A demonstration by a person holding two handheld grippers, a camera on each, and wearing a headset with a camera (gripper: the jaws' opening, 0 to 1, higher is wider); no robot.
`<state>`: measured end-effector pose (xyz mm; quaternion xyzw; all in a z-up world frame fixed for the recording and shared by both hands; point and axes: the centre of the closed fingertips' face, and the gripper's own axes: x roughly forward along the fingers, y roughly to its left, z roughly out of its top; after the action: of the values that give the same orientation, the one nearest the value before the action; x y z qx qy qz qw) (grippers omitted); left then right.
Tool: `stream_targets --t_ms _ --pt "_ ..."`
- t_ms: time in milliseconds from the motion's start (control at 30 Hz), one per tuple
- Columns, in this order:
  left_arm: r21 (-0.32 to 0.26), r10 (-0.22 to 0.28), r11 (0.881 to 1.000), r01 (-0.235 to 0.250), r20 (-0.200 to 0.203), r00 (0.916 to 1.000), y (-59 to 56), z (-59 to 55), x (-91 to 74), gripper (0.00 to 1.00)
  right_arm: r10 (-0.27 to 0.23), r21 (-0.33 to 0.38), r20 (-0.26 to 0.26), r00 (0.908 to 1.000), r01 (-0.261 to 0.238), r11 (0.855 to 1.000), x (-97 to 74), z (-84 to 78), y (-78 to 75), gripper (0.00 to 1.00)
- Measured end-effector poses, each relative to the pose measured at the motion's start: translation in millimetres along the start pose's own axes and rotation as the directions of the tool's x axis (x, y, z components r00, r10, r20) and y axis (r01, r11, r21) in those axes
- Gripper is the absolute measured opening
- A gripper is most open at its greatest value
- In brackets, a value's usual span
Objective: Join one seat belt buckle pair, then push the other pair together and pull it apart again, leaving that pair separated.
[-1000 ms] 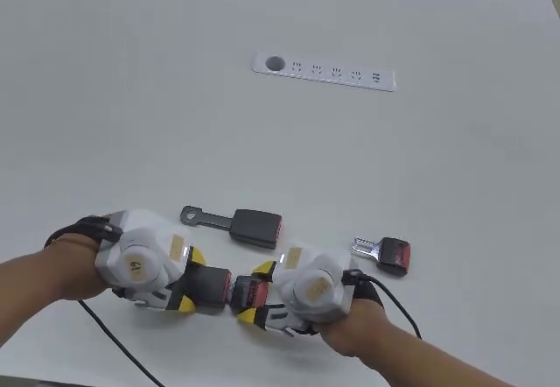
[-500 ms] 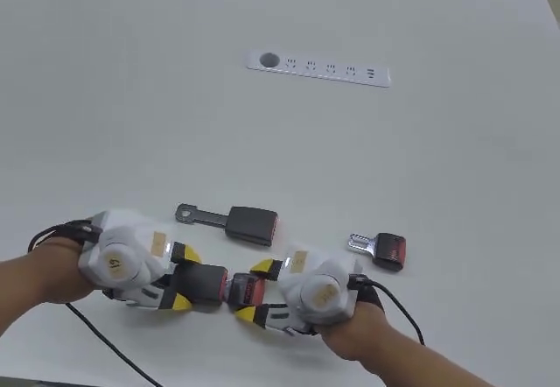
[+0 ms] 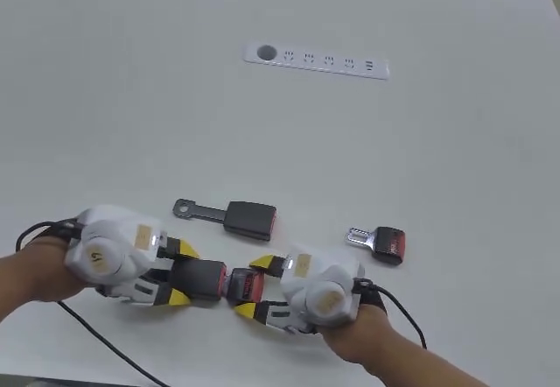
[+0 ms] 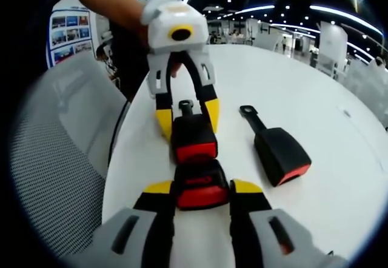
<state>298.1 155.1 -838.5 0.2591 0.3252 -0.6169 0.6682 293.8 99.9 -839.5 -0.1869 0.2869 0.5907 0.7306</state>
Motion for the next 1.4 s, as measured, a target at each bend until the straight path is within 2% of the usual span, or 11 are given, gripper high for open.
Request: stream_targets --t_ms 300,433,667,767,867,1200,1400 --pt "-0.025 -0.006 1.000 0.007 0.022 0.9997 -2.2 4.4 -2.1 0.34 -0.001 0.006 0.020 0.9998 0.000 1.000 -0.2 1.4 1.0 0.34" --pt "-0.064 -0.007 0.998 0.009 0.044 0.9990 -1.7 4.1 -2.8 0.34 0.001 0.025 0.037 0.9993 -0.002 1.000 -0.2 1.2 0.4 0.34" --pt "-0.076 -0.006 0.997 0.011 0.056 0.9984 -0.6 3.0 -3.6 0.34 -0.006 0.034 0.049 0.9988 0.004 0.999 -0.8 1.8 1.2 0.34" --pt "-0.103 -0.010 0.995 0.018 0.077 0.9970 1.5 2.2 -4.1 0.35 -0.010 0.076 0.067 0.9977 0.005 0.997 -0.9 1.0 1.2 0.34" --pt "-0.083 -0.016 0.996 0.021 0.061 0.9980 0.0 2.9 -3.7 0.35 -0.014 0.061 0.062 0.9980 0.010 0.998 -0.4 0.8 2.7 0.34" --pt "-0.066 -0.014 0.998 0.017 0.048 0.9988 0.1 1.9 -3.9 0.35 -0.017 0.051 0.059 0.9981 0.014 0.999 -0.7 1.4 3.0 0.34" --pt "-0.039 -0.005 0.999 0.005 0.016 0.9999 -1.5 2.3 -3.2 0.35 -0.007 0.044 0.047 0.9989 0.005 0.999 0.2 1.7 3.4 0.35"
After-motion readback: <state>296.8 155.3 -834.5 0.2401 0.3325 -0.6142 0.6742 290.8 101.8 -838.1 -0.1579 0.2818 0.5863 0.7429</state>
